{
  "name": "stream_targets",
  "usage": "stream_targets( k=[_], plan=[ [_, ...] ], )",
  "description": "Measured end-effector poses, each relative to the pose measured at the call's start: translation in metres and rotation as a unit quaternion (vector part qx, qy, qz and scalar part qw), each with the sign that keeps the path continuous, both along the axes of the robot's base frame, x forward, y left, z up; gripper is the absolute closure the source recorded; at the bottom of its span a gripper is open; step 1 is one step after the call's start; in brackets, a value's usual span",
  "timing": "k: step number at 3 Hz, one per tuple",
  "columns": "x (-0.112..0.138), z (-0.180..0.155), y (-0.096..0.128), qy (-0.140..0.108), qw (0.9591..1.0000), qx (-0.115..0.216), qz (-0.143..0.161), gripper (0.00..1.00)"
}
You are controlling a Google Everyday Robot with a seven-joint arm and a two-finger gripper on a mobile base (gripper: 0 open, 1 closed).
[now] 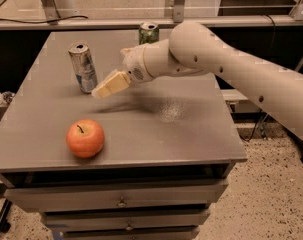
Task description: Knock redbull can over
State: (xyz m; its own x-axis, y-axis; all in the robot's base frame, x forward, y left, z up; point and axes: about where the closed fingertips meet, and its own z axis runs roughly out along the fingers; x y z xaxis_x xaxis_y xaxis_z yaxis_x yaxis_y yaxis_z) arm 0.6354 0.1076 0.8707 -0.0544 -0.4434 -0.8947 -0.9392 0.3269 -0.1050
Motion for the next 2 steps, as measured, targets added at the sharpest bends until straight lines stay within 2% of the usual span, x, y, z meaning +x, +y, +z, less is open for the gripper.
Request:
stream_targets(
  k=[1, 2],
  plan=[
    [0.007, -0.004, 0.028, 0.006, 0.9992, 0.038, 0.01, 0.0],
    [0.018, -0.005, 0.049, 0.007, 0.9965, 0.082, 0.013, 0.18]
  ],
)
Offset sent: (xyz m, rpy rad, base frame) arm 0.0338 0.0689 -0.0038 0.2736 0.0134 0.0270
